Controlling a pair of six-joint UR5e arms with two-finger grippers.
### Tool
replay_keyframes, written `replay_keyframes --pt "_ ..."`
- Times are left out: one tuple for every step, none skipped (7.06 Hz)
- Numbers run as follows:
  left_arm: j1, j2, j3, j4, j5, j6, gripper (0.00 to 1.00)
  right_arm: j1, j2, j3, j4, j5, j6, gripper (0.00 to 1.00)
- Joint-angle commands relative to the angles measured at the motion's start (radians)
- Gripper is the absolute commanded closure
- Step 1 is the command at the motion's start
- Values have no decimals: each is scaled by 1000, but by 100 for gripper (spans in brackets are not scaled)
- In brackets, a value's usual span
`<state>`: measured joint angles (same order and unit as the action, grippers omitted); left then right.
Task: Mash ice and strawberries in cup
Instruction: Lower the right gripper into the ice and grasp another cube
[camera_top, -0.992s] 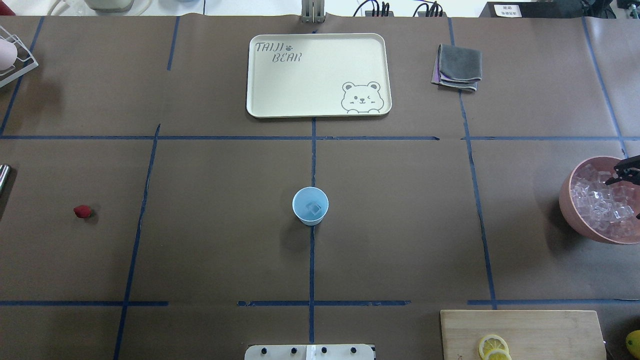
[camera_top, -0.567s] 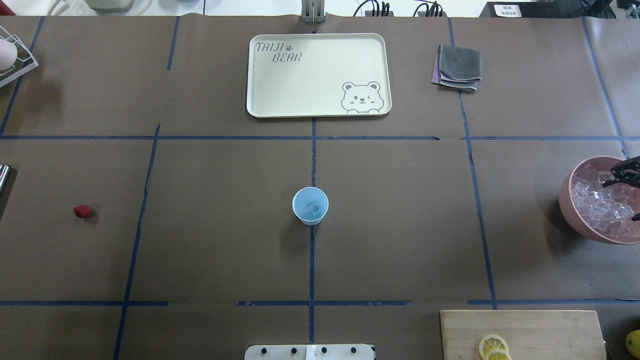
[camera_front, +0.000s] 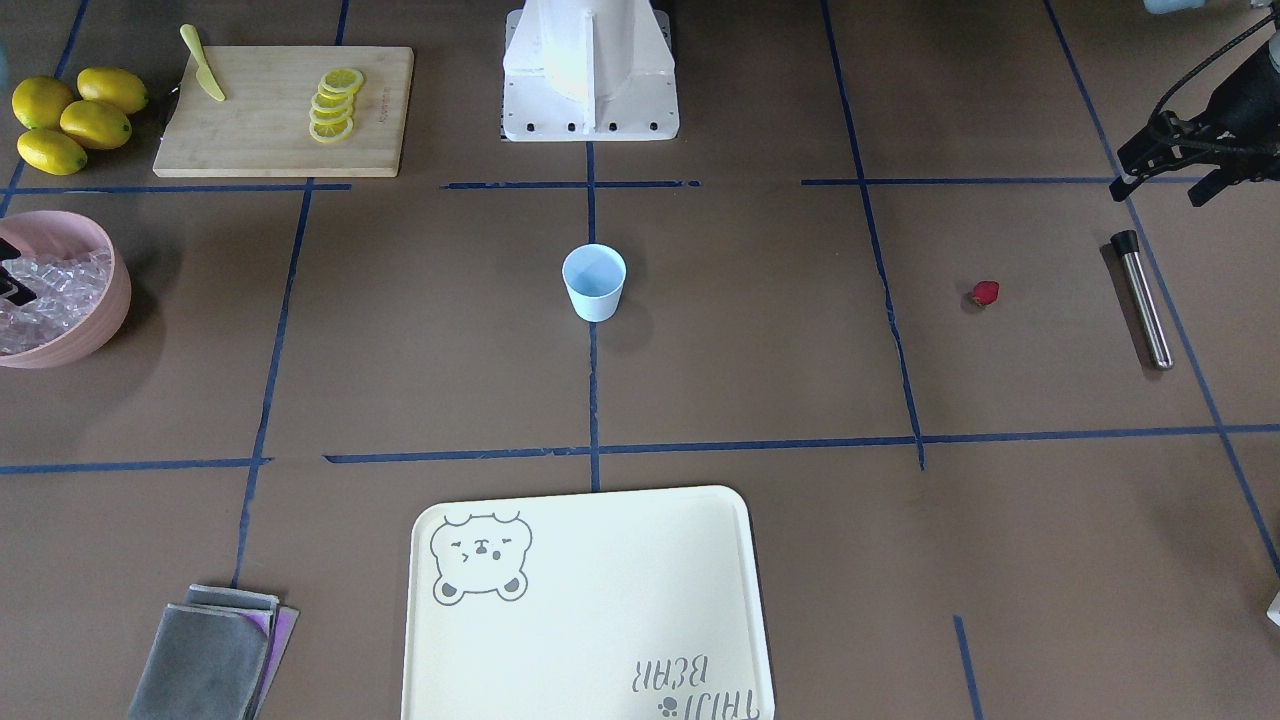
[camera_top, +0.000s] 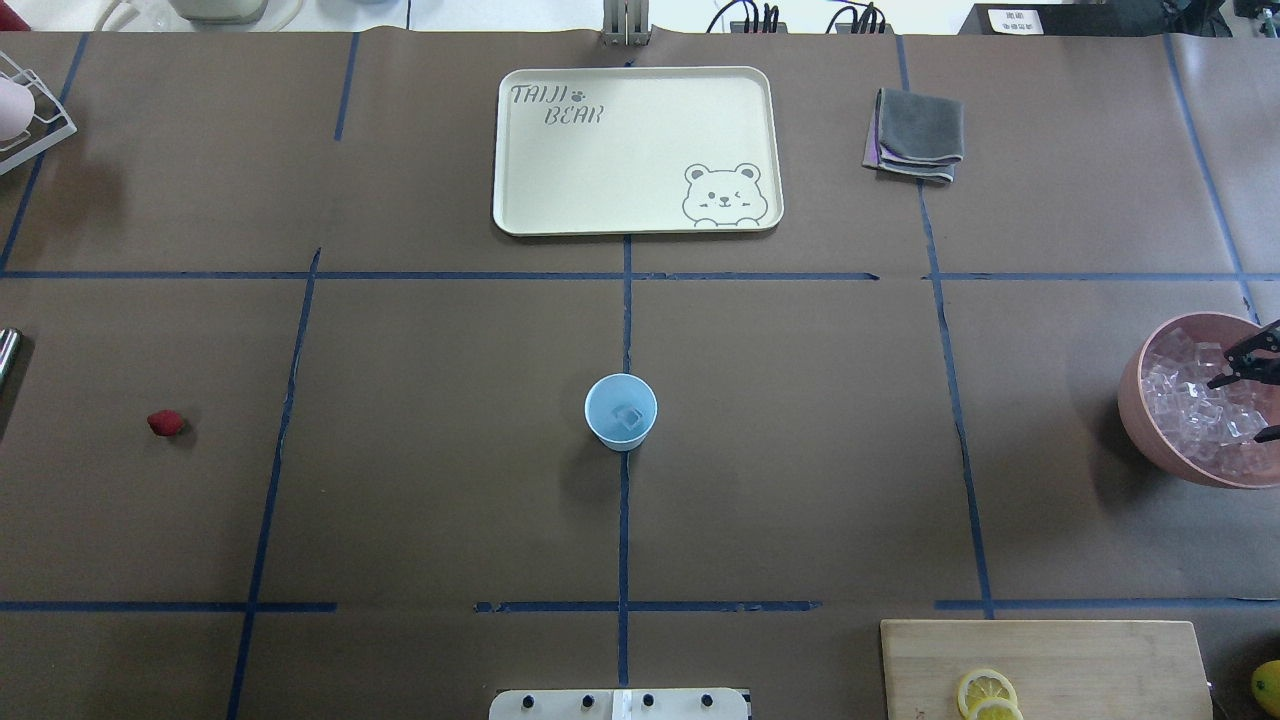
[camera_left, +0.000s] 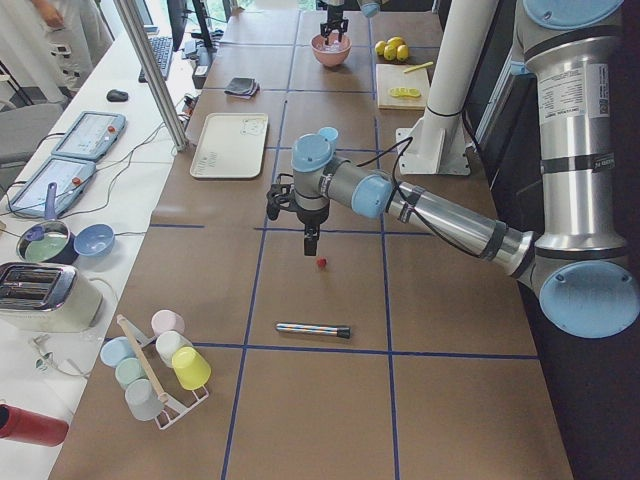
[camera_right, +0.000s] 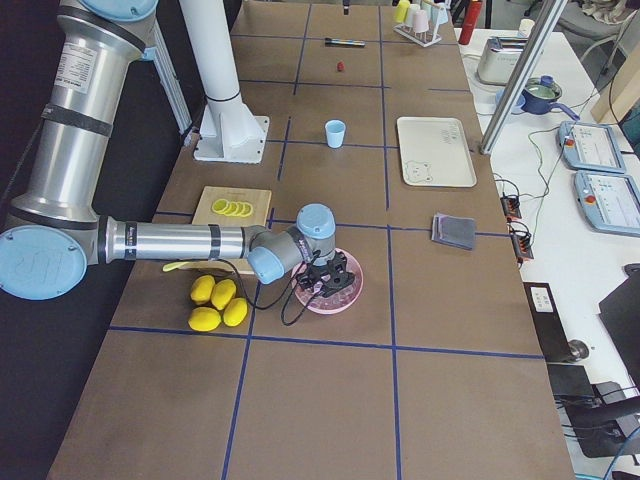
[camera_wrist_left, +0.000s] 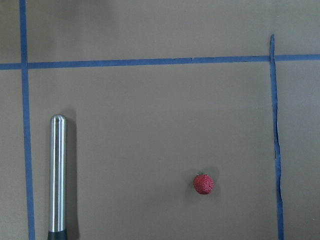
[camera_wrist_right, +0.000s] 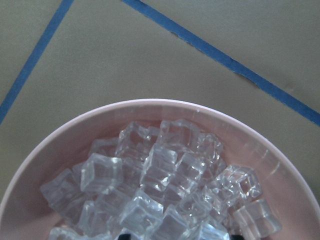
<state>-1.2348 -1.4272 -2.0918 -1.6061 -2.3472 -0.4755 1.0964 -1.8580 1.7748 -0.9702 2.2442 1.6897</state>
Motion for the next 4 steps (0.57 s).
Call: replay_keyframes --pt "0 1 -2 0 -3 0 0 -1 -12 2 2 0 1 52" --pt "0 2 -2 0 -4 0 0 -1 -13 3 2 3 -1 64" --pt "0 2 -2 2 -4 0 0 0 -15 5 4 9 -1 73" --pt "0 1 -2 0 -6 -27 0 0 -20 6 4 14 -1 84"
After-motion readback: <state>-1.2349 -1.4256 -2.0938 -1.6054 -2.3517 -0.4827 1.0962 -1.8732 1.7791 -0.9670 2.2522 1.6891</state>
